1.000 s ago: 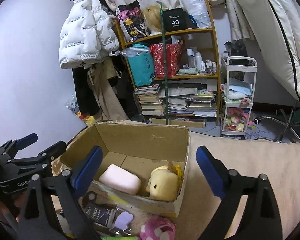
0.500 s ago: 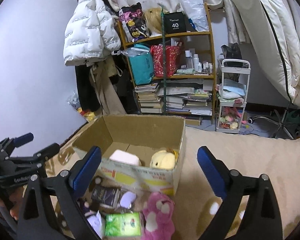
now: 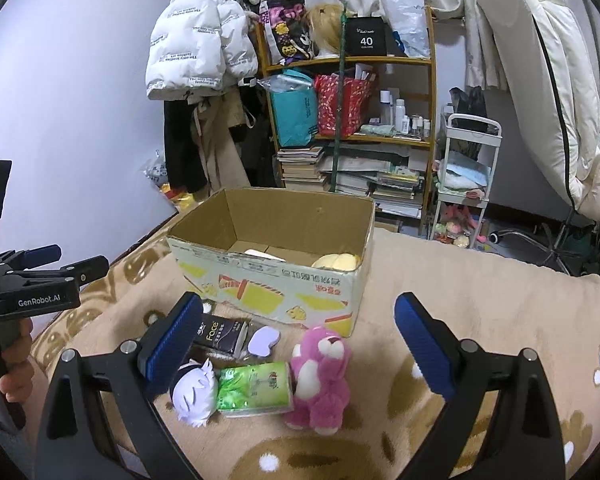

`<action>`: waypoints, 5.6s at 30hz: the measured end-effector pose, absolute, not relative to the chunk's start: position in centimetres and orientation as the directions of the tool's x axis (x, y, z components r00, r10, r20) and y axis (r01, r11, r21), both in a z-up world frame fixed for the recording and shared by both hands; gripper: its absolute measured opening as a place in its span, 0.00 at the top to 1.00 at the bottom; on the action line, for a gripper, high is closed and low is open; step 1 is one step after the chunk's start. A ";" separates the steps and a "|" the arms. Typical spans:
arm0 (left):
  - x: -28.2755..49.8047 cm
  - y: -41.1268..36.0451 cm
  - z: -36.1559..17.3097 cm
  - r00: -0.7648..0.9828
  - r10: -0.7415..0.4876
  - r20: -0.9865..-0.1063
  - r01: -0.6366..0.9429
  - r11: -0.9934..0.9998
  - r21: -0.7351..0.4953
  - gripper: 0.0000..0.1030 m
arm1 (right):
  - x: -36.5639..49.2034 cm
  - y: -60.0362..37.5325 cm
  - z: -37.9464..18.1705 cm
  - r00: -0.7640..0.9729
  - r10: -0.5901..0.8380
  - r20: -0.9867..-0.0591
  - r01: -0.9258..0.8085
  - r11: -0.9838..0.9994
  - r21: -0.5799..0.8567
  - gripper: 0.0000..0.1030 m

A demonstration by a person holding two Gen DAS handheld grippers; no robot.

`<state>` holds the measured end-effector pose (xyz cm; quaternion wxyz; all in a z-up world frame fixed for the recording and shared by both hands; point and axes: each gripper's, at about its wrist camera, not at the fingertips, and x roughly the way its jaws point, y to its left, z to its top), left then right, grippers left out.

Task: Organize soft objects
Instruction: 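Open both grippers to drop the plushes into the box, then withdraw, then grasp the black-and-white plush with the left gripper while the right grasps the pink bear, then lift both plushes and carry them over the cardboard box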

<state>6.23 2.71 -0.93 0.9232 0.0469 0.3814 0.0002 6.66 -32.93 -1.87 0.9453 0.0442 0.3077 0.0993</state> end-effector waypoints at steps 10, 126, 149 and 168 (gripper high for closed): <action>4.9 3.3 -1.3 0.689 0.046 -0.724 0.022 0.996 0.084 0.05 | 5.4 -32.8 -2.0 0.784 0.218 -0.581 -0.147 0.975 0.167 0.02; 3.8 -1.3 -0.5 0.852 -0.150 -0.502 0.195 0.980 0.038 0.66 | 8.3 -33.9 -0.7 0.875 0.109 -0.472 -0.039 0.987 0.156 0.66; 9.4 -4.4 4.3 0.931 -0.167 -0.324 0.215 0.969 0.118 0.66 | 15.1 -33.2 2.6 0.920 0.152 -0.362 -0.099 0.982 0.162 0.66; 14.7 -5.2 -0.5 0.901 -0.170 -0.400 0.232 0.966 0.112 0.66 | 19.6 -33.3 -3.1 0.856 0.203 -0.475 -0.135 0.976 0.174 0.65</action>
